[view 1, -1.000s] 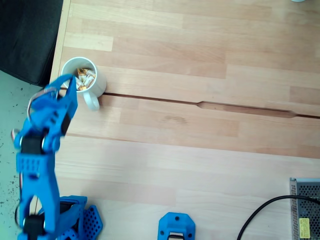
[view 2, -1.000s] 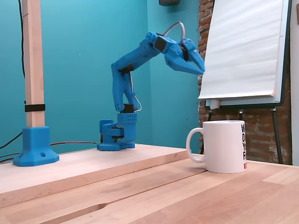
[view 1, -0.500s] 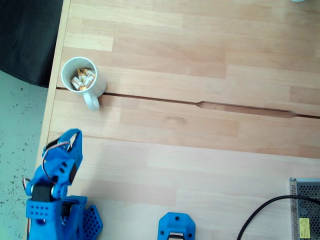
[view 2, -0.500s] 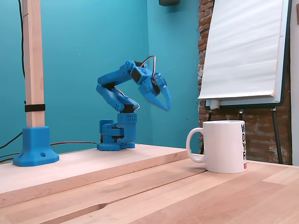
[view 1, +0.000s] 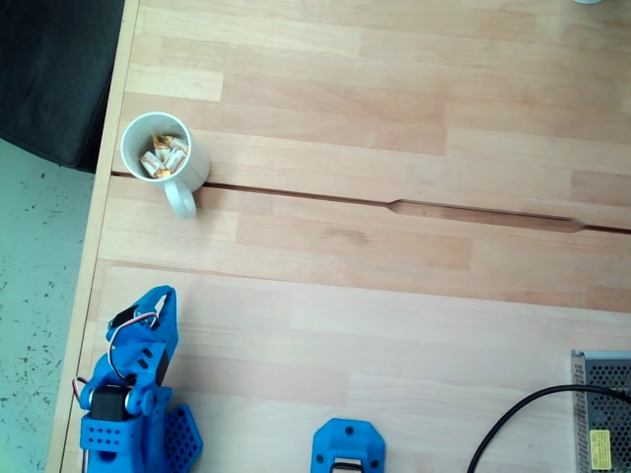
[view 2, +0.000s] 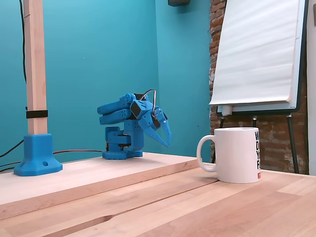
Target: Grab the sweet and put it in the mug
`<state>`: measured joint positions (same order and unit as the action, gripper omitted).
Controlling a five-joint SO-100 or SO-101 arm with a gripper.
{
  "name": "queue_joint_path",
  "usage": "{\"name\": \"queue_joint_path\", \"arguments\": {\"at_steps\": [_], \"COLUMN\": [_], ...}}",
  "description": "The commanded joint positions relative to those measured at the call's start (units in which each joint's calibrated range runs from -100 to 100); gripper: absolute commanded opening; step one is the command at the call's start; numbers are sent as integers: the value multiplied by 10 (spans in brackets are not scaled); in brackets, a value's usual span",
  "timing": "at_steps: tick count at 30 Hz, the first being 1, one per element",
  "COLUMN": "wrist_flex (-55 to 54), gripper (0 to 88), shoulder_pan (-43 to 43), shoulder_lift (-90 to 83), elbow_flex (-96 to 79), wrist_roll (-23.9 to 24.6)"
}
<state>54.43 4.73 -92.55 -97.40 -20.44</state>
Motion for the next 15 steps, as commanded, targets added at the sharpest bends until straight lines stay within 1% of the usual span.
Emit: {"name": "queue_joint_path", "arguments": {"at_steps": [1, 15], "wrist_flex": [-8, -1], "gripper": [0, 0], "shoulder_pan": [-5, -4], "shoulder_lift": [-32, -28], "elbow_flex": [-9, -26], "wrist_roll": [-2, -1]}}
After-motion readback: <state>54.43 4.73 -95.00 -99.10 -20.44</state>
